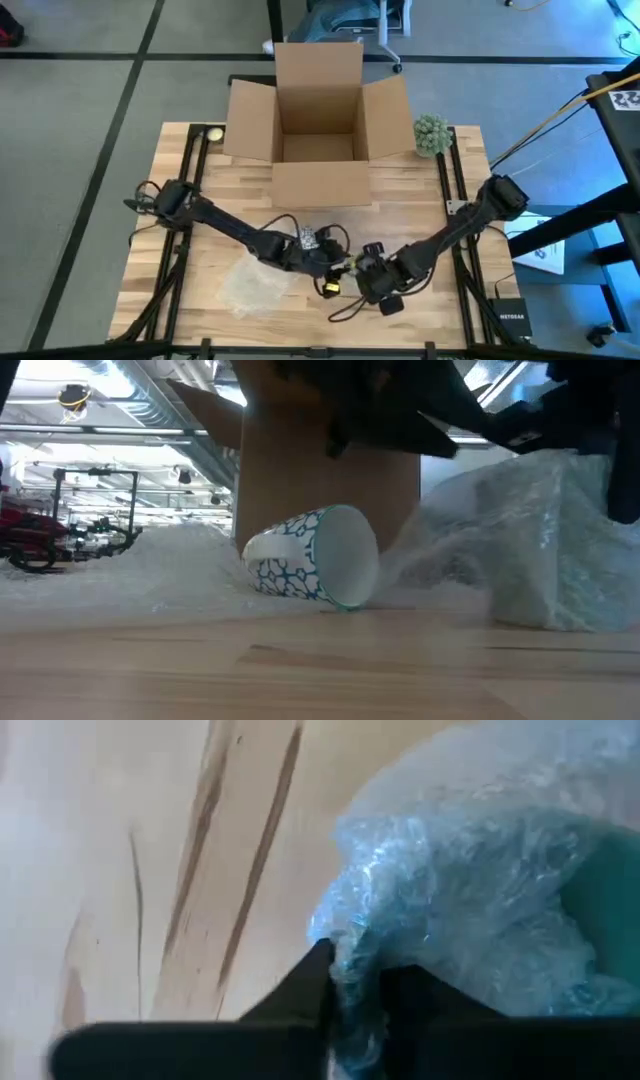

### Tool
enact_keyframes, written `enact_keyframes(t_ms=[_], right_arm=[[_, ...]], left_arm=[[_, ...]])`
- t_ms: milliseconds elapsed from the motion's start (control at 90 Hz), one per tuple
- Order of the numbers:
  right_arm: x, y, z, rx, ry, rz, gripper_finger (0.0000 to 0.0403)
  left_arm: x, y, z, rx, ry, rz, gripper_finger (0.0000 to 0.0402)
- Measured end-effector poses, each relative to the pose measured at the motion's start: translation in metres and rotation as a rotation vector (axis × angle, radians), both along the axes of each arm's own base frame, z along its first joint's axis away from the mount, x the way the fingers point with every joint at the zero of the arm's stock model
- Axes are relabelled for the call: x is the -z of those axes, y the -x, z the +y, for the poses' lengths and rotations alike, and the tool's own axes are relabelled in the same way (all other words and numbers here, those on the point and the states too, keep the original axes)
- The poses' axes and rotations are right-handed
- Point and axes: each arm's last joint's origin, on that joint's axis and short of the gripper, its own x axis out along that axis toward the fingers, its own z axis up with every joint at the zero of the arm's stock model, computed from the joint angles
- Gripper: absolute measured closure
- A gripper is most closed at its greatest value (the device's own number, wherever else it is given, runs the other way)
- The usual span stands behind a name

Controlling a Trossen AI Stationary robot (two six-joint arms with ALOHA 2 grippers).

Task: Wrap mug
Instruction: Wrap the green mug with the right transparent bubble wrap

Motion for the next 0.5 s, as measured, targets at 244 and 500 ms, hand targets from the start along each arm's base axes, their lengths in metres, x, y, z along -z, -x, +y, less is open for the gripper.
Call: enact_keyframes(t_ms=[244, 500], right_arm=[[-0.001, 0.017, 0.023, -0.117, -0.025, 0.018, 0.0378], [-0.008, 0.028, 0.043, -0.189, -0.078, 0.02, 0.0391]], left_arm=[[-0.027, 0.02, -0.003, -0.119, -0.032, -0.021, 0.0249], [0.007, -0.008, 0.012, -0.131, 0.026, -0.032, 0.0249]])
